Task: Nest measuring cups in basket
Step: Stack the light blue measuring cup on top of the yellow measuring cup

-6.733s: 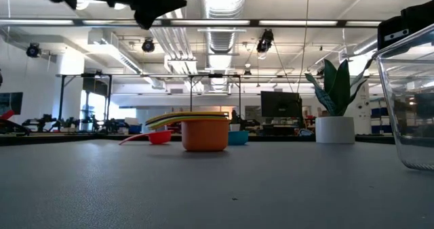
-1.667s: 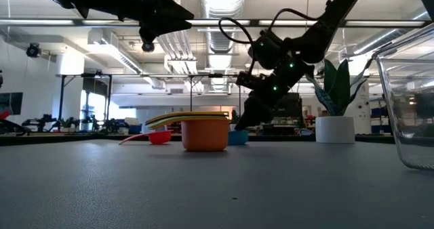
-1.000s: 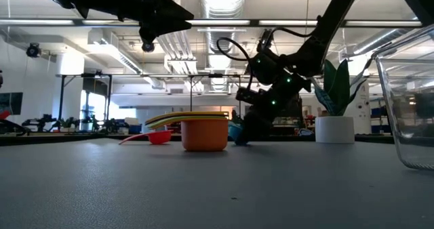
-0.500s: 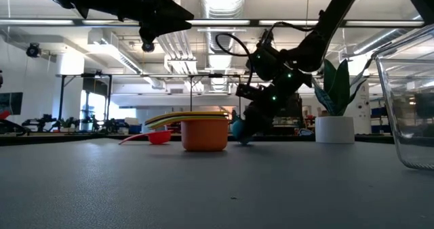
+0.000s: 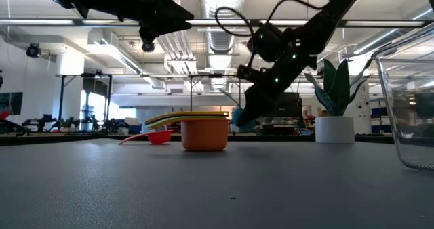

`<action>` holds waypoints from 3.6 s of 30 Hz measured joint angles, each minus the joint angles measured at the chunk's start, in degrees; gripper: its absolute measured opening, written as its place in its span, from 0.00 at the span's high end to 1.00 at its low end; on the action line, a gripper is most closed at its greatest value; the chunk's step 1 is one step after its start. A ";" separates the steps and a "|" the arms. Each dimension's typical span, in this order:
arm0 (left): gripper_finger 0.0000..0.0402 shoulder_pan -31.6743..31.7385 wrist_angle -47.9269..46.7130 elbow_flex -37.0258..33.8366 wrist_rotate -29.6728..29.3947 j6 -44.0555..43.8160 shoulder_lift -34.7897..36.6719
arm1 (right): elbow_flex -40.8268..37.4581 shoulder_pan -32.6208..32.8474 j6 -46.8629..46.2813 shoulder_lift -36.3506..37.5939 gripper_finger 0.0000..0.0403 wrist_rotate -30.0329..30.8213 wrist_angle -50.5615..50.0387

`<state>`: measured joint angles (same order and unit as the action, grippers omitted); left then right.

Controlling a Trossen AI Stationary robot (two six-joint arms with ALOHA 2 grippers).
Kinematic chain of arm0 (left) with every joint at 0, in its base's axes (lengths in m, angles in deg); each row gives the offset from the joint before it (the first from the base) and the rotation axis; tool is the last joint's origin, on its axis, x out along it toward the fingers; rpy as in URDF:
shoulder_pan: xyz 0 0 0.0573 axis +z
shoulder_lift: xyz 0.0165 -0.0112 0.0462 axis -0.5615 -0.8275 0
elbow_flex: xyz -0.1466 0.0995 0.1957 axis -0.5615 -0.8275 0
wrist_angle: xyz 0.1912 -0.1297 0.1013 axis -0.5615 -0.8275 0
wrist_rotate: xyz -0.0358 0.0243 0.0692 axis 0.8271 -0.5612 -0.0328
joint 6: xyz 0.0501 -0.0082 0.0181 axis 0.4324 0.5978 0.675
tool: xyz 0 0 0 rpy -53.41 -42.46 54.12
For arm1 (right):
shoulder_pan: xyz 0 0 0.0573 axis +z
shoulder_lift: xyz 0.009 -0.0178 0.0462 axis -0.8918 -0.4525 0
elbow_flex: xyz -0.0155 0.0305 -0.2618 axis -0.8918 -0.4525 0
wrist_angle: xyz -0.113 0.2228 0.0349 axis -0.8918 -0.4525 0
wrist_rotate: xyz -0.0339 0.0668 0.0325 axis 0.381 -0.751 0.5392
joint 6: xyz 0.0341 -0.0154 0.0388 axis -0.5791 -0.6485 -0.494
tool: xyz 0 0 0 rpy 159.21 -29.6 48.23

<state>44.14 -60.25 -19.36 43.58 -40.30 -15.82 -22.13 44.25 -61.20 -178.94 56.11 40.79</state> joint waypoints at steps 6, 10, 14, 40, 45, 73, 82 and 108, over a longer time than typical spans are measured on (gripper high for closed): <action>0.66 0.00 -1.03 0.00 0.00 -0.22 0.00 | 0.00 4.94 -4.04 6.31 0.97 0.85 -0.55; 0.66 -0.02 -0.85 0.00 0.01 -1.17 0.02 | -0.06 9.20 -5.31 9.51 0.97 1.62 -0.62; 0.66 -0.04 -0.99 0.02 0.40 -1.36 0.04 | -0.04 13.89 -5.45 11.26 0.97 7.08 -0.06; 0.66 -4.55 -4.07 -7.47 -4.62 -9.88 12.70 | 4.27 27.56 -22.70 8.37 0.97 14.81 1.27; 0.66 -4.55 -4.08 -8.77 -5.15 -9.80 14.34 | 8.36 28.01 -22.66 5.89 0.97 14.54 -0.53; 0.66 -4.55 -4.45 -10.08 -5.08 -9.28 14.61 | 32.13 22.88 -16.56 -10.93 0.97 9.11 -30.61; 0.66 -4.52 -4.28 -10.08 -5.63 -8.84 14.54 | 31.78 22.53 -13.57 -11.11 0.97 6.97 -30.61; 0.66 -4.52 -4.39 -10.08 -5.99 -8.88 14.25 | 31.04 20.80 -9.40 -11.85 0.88 3.90 -32.66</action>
<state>39.61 -64.64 -29.44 37.60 -49.18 -1.57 8.90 65.06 -70.60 -190.79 60.00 8.12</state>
